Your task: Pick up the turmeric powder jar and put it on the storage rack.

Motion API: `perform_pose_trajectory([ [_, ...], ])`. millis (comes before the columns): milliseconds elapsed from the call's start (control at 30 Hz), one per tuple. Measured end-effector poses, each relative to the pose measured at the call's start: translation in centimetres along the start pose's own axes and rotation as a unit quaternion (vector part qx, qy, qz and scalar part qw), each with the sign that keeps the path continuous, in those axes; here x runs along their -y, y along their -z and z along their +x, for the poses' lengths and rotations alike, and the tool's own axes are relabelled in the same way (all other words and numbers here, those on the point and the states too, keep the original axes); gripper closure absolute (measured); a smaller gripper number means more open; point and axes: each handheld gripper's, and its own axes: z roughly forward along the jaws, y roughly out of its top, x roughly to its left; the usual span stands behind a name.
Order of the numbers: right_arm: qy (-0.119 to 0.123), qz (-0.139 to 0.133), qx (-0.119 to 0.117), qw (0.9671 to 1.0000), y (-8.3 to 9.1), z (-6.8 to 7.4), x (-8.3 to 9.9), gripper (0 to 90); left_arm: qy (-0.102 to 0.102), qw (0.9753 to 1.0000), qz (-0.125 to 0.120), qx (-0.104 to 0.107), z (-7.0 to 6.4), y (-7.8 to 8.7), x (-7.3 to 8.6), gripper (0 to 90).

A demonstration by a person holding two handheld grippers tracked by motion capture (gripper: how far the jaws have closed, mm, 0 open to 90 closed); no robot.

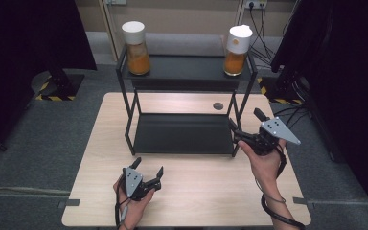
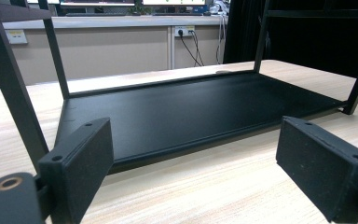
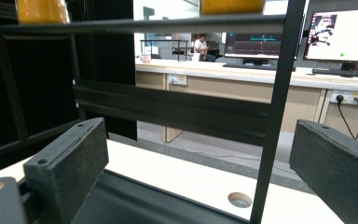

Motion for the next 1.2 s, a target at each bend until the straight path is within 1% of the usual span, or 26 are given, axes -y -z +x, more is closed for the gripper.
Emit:
perform_pose_trajectory([
  [200,-0.003,0.011,0.002,0.9999,0.7,0.0,1.3,4.8,0.0,1.0,0.0,0.0,0.0,0.0,0.0,10.7],
  [500,-0.006,0.031,-0.002,0.9995,1.5,-0.1,3.3,4.7,-0.001,1.0,0.0,0.0,0.0,0.0,0.0,10.6],
  [967,-0.01,0.041,-0.002,0.9991,2.2,0.1,5.2,4.7,0.0,1.0,0.0,0.0,0.0,0.0,0.0,10.6],
  [1200,-0.017,0.053,0.001,0.9984,2.6,-0.2,6.1,4.7,-0.001,1.0,0.0,-0.001,0.0,0.0,0.0,10.6],
])
